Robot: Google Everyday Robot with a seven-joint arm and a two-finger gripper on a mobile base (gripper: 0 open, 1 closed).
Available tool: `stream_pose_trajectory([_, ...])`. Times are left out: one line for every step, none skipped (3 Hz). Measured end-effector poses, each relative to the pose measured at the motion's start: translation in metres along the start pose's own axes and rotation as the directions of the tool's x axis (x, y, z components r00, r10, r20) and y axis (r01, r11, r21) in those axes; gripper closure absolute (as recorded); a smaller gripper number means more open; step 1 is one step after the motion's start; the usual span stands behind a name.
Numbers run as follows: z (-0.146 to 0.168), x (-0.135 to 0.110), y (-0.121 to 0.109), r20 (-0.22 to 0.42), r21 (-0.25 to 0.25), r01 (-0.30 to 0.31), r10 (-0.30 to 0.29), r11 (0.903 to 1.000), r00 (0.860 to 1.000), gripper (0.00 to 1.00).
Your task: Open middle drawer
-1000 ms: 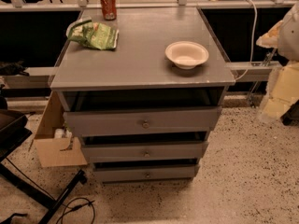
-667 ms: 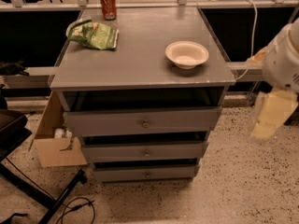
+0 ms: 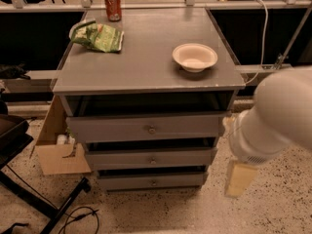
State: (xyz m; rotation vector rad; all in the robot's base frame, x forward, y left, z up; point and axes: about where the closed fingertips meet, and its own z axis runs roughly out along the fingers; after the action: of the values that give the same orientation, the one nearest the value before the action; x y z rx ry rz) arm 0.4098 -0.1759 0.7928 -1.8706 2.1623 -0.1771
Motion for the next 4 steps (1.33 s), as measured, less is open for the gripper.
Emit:
stream_pose_trajectory([0.093, 0.014, 0.031, -0.053, -0.09, 0.002, -0.007, 0.9959, 0.999, 0.0])
stream_pose_trajectory([0.169, 0.038, 0.05, -0.081, -0.199, -0.08, 0.065, 0.9767, 0.995, 0.0])
stream_pose_trajectory([0.171, 0.037, 0.051, -0.079, -0.205, -0.079, 0.064, 0.9756, 0.995, 0.0])
stream_pose_trajectory([0.189, 0.026, 0.05, -0.054, -0.192, -0.041, 0.031, 0.9806, 0.998, 0.0])
